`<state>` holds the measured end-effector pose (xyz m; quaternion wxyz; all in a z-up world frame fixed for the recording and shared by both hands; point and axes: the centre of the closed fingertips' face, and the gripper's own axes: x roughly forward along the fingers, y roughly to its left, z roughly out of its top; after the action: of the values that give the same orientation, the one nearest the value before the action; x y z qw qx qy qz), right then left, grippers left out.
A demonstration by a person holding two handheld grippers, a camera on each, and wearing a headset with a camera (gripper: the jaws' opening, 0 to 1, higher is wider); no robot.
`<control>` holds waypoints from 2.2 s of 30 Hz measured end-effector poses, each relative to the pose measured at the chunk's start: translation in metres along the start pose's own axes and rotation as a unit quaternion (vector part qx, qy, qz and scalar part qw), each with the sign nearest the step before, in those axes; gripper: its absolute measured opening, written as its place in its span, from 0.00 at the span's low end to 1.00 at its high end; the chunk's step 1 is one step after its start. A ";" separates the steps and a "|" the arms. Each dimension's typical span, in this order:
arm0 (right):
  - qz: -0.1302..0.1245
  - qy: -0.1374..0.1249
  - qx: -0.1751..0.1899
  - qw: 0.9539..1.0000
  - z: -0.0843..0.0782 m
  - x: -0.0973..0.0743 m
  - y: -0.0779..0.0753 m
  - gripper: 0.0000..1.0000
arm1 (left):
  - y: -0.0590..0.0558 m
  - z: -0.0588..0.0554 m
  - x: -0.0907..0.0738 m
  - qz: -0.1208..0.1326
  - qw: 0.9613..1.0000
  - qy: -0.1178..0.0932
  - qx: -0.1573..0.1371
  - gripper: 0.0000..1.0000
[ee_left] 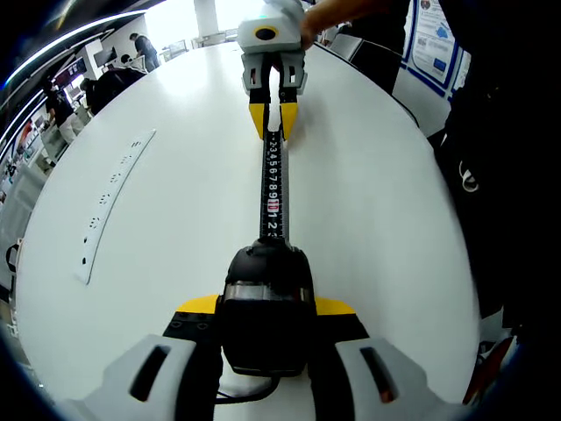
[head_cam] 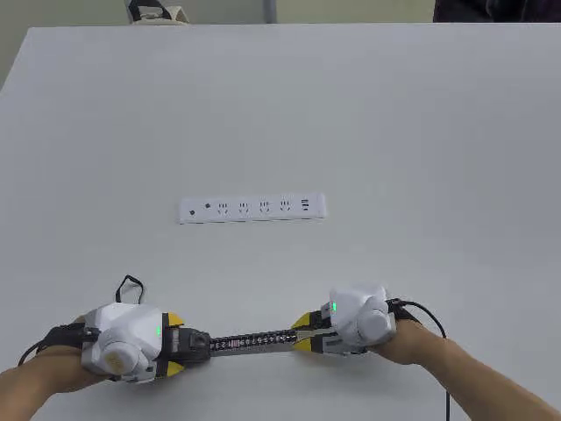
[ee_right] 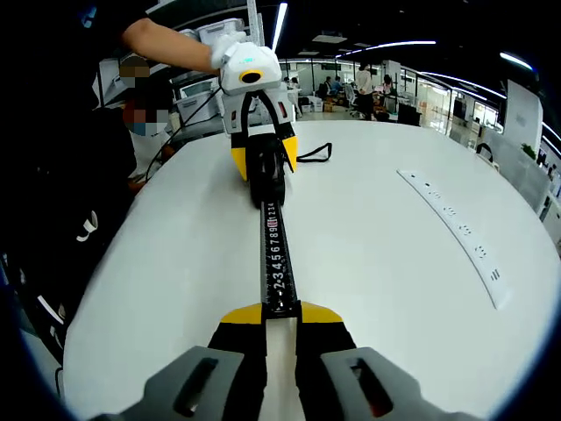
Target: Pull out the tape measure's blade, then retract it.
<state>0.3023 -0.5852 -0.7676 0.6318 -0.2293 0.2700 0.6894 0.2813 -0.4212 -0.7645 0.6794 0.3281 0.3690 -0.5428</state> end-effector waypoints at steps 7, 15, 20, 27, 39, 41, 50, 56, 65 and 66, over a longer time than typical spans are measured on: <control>-0.003 0.001 -0.001 1.000 -0.005 -0.006 -0.001 0.09 | 0.001 -0.002 0.002 0.000 1.000 0.002 -0.001 0.33; -0.004 0.003 0.002 1.000 -0.010 -0.010 -0.001 0.09 | 0.001 -0.003 0.003 -0.001 1.000 0.004 -0.001 0.33; -0.008 0.006 0.008 1.000 -0.018 -0.020 -0.001 0.09 | 0.001 -0.001 0.004 -0.003 1.000 0.004 -0.003 0.33; -0.015 0.011 0.018 1.000 -0.032 -0.036 -0.002 0.09 | 0.000 0.000 0.003 -0.003 1.000 0.004 -0.003 0.33; -0.026 0.020 0.028 0.999 -0.052 -0.061 -0.004 0.09 | 0.000 0.000 0.004 -0.004 1.000 0.012 0.000 0.34; -0.028 0.022 0.030 0.999 -0.054 -0.063 -0.004 0.09 | 0.000 0.000 0.004 -0.004 1.000 0.013 0.001 0.34; -0.030 0.026 0.033 0.999 -0.061 -0.068 -0.003 0.09 | 0.001 -0.003 0.004 -0.004 1.000 0.014 0.002 0.34; -0.030 0.031 0.036 0.998 -0.067 -0.072 -0.001 0.09 | 0.000 0.000 0.003 -0.002 1.000 0.014 0.001 0.34; -0.030 0.041 0.033 0.998 -0.071 -0.066 0.001 0.11 | 0.000 0.001 0.003 -0.006 1.000 0.013 0.005 0.34; -0.033 0.045 0.029 0.998 -0.071 -0.065 0.001 0.11 | 0.000 0.002 0.003 -0.008 1.000 0.013 0.008 0.34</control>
<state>0.3063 -0.6815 -0.7780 0.6479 -0.2503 0.3105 0.6490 0.2817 -0.4242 -0.7662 0.6677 0.3372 0.3759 -0.5470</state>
